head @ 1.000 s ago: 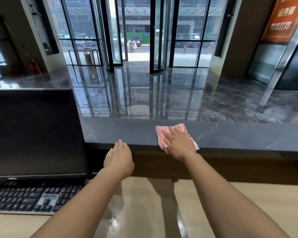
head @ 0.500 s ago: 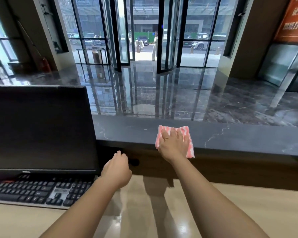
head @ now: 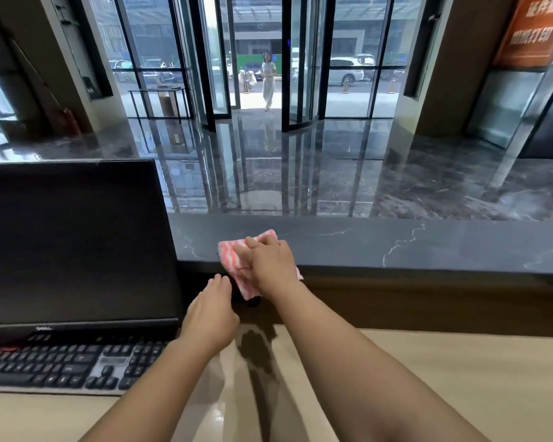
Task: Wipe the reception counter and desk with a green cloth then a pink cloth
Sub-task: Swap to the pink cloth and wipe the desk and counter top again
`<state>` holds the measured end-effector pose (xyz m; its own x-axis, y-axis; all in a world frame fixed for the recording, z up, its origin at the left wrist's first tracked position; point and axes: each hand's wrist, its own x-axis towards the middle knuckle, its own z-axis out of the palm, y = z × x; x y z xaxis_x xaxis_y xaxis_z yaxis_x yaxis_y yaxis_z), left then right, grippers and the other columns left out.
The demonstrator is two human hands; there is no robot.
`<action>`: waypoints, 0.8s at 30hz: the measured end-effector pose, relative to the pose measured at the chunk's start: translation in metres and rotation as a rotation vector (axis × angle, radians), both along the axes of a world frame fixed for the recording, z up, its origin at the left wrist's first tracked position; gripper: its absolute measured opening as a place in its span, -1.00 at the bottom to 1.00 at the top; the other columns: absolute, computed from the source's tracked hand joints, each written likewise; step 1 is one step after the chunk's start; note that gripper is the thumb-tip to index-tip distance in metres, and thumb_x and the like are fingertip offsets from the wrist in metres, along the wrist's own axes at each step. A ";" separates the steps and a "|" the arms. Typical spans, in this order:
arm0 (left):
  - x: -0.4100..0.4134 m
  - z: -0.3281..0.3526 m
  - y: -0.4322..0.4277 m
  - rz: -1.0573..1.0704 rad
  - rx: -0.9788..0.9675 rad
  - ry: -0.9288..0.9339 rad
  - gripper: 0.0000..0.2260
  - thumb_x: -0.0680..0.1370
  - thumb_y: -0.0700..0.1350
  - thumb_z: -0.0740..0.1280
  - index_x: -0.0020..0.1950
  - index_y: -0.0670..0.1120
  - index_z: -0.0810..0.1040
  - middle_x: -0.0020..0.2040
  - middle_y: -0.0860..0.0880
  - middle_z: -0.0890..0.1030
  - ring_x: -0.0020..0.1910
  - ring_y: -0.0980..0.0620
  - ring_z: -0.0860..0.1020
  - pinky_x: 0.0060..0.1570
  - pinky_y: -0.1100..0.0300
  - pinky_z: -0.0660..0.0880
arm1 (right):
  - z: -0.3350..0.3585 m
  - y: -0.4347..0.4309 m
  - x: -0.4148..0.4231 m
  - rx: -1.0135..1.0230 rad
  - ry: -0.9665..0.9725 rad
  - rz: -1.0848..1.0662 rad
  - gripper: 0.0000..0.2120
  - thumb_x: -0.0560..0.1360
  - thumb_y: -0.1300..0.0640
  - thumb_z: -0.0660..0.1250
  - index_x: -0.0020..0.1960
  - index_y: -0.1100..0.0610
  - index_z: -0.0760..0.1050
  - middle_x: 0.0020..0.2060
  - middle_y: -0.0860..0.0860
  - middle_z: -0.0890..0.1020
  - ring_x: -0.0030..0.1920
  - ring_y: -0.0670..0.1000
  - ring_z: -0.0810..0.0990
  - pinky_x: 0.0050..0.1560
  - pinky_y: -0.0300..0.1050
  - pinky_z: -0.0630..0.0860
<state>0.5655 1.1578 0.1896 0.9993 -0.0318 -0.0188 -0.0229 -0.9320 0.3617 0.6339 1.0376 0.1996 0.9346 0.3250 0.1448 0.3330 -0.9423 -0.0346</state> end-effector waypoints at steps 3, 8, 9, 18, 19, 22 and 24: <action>-0.003 0.001 -0.015 -0.035 0.018 0.026 -0.61 0.55 -0.30 0.14 0.40 -0.18 0.30 0.43 -0.13 0.31 0.39 -0.09 0.33 0.28 0.11 0.32 | 0.005 -0.026 -0.007 0.031 0.041 -0.018 -0.54 0.63 -0.01 0.19 0.52 -0.08 0.26 0.51 -0.03 0.27 0.45 0.16 0.22 0.38 0.00 0.25; -0.010 0.002 -0.050 -0.080 0.033 0.012 -0.61 0.57 -0.28 0.17 0.41 -0.15 0.31 0.44 -0.11 0.32 0.40 -0.06 0.33 0.30 0.14 0.33 | 0.007 -0.068 -0.025 0.046 0.031 -0.066 -0.55 0.65 -0.06 0.14 0.52 -0.10 0.25 0.52 -0.05 0.26 0.47 0.14 0.19 0.41 0.00 0.21; -0.011 0.003 -0.060 -0.089 0.030 -0.002 -0.61 0.57 -0.28 0.18 0.40 -0.14 0.32 0.43 -0.10 0.33 0.40 -0.05 0.33 0.30 0.15 0.34 | 0.007 -0.078 -0.029 0.048 0.027 -0.074 -0.55 0.65 -0.05 0.15 0.53 -0.11 0.24 0.52 -0.05 0.26 0.47 0.13 0.19 0.41 0.00 0.20; -0.023 0.010 -0.139 -0.169 0.053 -0.111 -0.63 0.57 -0.24 0.23 0.39 -0.08 0.37 0.47 -0.03 0.32 0.41 0.01 0.34 0.31 0.16 0.35 | -0.003 -0.170 -0.042 0.139 0.036 -0.108 -0.58 0.62 -0.02 0.22 0.48 -0.14 0.33 0.50 -0.10 0.29 0.47 0.13 0.20 0.43 -0.01 0.18; -0.024 0.012 -0.149 -0.173 0.057 -0.120 -0.63 0.57 -0.24 0.23 0.38 -0.08 0.37 0.46 -0.02 0.33 0.41 0.01 0.35 0.31 0.16 0.35 | -0.004 -0.182 -0.044 0.143 0.038 -0.110 -0.57 0.62 -0.03 0.22 0.48 -0.15 0.32 0.50 -0.11 0.29 0.48 0.13 0.20 0.44 -0.01 0.17; -0.029 0.016 -0.183 -0.191 0.046 -0.160 -0.65 0.55 -0.24 0.25 0.33 -0.04 0.41 0.34 0.00 0.45 0.29 0.02 0.44 0.22 0.17 0.41 | -0.003 -0.218 -0.050 0.145 0.047 -0.103 -0.54 0.63 -0.03 0.22 0.51 -0.15 0.27 0.52 -0.13 0.26 0.52 0.07 0.13 0.47 -0.03 0.10; -0.032 0.019 -0.207 -0.185 0.019 -0.186 -0.63 0.54 -0.23 0.28 0.33 -0.01 0.41 0.28 0.03 0.49 0.22 0.04 0.49 0.15 0.19 0.45 | -0.001 -0.242 -0.055 0.158 0.059 -0.094 -0.53 0.63 -0.03 0.21 0.52 -0.13 0.24 0.53 -0.12 0.24 0.54 0.03 0.10 0.49 -0.02 0.06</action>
<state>0.5333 0.9507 0.2090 0.9627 -0.2160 0.1628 -0.2585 -0.9122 0.3180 0.5792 0.7954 0.1985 0.9682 0.2131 0.1310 0.2365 -0.9505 -0.2015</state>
